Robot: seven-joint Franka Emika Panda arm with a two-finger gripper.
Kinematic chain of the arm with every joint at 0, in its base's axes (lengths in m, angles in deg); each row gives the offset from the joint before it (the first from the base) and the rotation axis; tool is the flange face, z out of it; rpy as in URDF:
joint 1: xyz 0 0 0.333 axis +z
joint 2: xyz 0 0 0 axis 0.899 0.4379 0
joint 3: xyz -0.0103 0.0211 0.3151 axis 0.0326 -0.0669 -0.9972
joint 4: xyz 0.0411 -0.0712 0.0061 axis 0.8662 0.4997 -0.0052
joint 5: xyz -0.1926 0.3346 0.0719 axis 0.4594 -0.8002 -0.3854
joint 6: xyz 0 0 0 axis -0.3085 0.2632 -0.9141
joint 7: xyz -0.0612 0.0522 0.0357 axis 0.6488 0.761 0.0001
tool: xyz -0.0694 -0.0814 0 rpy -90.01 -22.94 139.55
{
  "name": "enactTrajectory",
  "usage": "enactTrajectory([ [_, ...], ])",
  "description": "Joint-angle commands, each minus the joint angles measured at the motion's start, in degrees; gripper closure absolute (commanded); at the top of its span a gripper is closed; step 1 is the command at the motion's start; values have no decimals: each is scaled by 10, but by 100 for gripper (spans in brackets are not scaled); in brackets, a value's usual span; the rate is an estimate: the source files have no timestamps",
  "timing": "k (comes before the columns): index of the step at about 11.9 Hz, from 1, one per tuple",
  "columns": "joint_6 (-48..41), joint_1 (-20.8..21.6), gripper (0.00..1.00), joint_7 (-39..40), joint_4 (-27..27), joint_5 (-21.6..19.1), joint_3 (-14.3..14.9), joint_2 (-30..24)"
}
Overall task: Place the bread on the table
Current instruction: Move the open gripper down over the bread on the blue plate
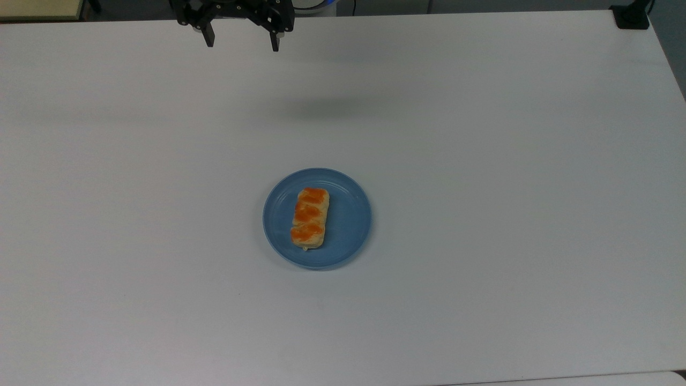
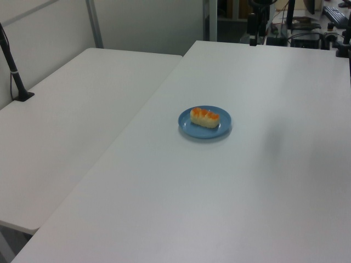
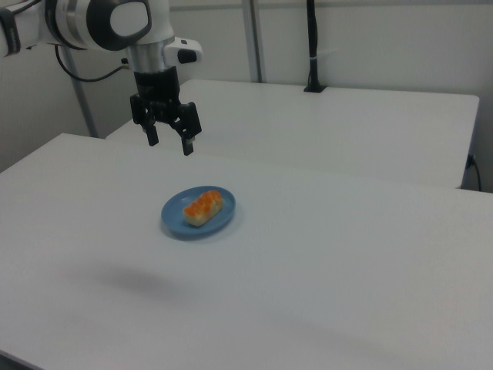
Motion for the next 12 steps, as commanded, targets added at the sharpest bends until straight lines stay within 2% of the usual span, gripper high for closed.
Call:
enactTrajectory([
  [1, 11, 9, 0, 10, 5, -6, 0, 7],
  [6, 12, 12, 0, 5, 2, -6, 0, 14],
  [7, 12, 12, 0, 3, -16, -9, 0, 28],
  [9, 19, 18, 0, -1, -42, -11, 0, 73],
  [11, 47, 23, 0, -53, -104, -22, 0, 146],
  [12, 64, 28, 0, -61, -113, -23, -4, 174],
])
